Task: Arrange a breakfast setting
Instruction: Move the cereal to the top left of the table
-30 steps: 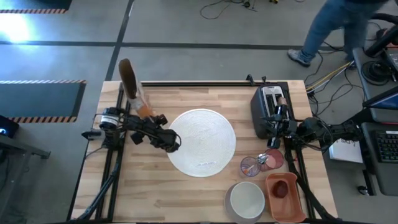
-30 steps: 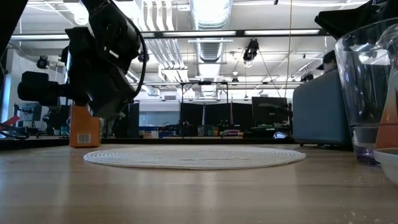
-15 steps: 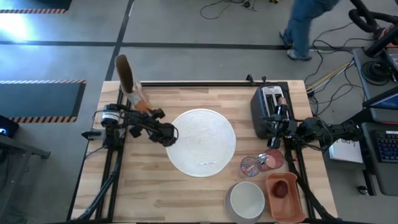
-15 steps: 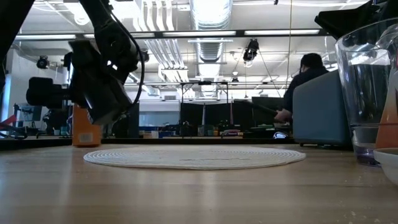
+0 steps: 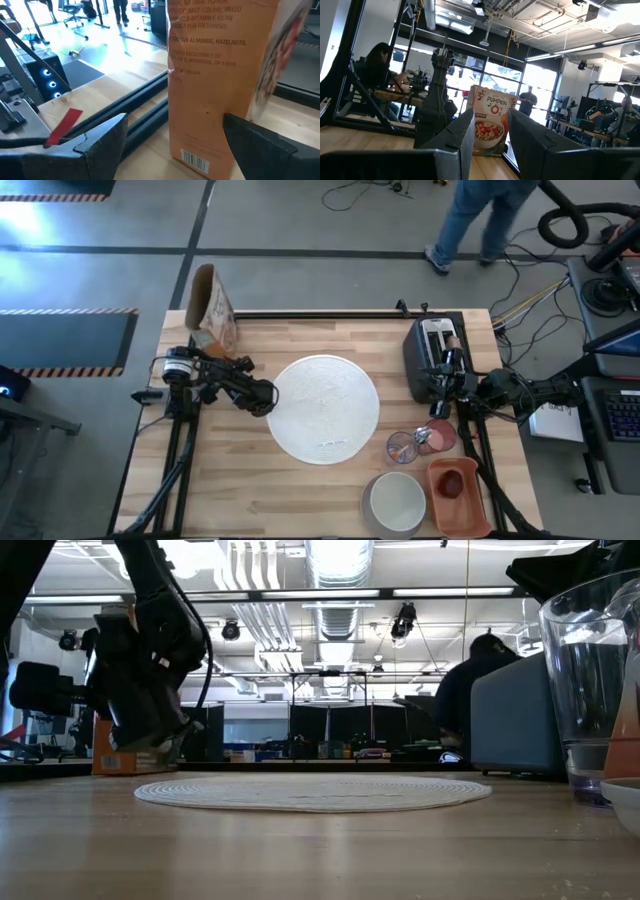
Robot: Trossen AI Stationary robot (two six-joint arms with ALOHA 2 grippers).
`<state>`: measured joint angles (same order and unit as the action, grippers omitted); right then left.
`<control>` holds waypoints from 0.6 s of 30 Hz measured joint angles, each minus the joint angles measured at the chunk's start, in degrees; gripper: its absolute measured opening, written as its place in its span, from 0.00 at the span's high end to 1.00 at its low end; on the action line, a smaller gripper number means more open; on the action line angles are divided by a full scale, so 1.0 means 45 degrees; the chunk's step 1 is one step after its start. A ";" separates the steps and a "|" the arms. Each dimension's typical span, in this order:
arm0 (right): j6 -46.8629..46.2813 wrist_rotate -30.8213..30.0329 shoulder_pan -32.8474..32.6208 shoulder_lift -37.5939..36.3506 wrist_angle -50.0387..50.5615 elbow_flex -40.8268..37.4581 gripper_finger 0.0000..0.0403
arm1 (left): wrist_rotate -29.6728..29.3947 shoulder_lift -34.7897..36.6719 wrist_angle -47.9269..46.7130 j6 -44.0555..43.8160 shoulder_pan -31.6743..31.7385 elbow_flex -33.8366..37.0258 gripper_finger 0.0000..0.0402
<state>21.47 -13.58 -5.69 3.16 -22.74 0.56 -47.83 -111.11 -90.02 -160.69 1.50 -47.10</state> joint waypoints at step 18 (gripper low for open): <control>0.0000 0.0000 -0.0005 0.0000 -0.0005 0.0000 0.73 | 0.0656 0.0081 0.0005 0.0939 -0.0640 -0.1046 0.23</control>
<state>21.47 -13.58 -5.72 3.16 -22.76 0.56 -44.88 -110.74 -90.00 -156.46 -1.38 -51.80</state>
